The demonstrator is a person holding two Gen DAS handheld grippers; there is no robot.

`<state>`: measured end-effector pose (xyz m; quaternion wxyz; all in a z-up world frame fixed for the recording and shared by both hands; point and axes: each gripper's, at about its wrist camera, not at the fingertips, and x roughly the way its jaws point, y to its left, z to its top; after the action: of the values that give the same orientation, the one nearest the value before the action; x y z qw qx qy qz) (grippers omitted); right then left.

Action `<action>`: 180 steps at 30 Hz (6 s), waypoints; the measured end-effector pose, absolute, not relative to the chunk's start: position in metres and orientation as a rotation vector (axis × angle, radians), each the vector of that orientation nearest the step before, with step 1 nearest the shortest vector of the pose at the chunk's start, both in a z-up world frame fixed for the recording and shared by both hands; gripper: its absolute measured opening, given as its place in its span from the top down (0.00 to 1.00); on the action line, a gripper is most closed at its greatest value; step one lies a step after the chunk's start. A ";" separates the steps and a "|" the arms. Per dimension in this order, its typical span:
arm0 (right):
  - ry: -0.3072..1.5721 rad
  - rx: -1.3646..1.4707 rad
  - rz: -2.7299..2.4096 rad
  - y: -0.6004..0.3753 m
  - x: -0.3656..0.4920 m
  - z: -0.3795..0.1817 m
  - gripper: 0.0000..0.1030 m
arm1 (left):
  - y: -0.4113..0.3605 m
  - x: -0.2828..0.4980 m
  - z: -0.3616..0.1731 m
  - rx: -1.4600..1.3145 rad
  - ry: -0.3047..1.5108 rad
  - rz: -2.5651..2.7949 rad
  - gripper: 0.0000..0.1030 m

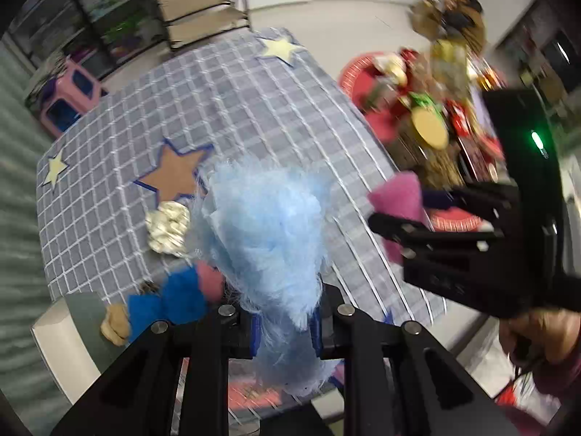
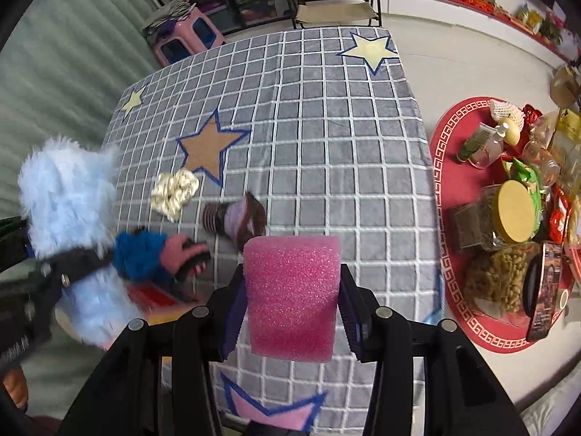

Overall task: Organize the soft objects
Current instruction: 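Carry the blue plush and pink sponge over to the white box, then lower both items into the white box and open both tools, then move both tools back over the remaining soft items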

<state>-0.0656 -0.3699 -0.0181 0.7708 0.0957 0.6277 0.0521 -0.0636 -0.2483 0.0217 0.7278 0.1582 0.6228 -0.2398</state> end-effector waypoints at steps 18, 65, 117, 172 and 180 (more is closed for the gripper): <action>1.448 0.216 0.135 -0.363 -0.163 -0.044 0.54 | -0.236 -0.178 0.022 0.522 1.362 -0.677 0.78; 1.330 -0.309 0.557 0.031 -0.191 0.033 0.53 | 0.186 -0.243 0.034 -0.004 1.214 -0.055 0.78; 1.280 -0.235 0.589 0.003 -0.261 0.050 0.53 | 0.197 -0.328 0.057 -0.046 1.187 0.090 0.78; 1.517 -0.257 0.776 0.113 -0.090 -0.043 0.00 | 0.244 -0.162 -0.047 -0.018 1.443 0.184 0.13; 1.486 -0.080 0.564 0.023 -0.043 0.006 0.00 | 0.170 -0.106 -0.005 0.073 1.393 -0.055 0.13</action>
<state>-0.0426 0.0230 0.0064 0.6998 -0.0359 0.6670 0.2532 -0.1063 0.1700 -0.0046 0.7661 0.0337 0.6413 -0.0253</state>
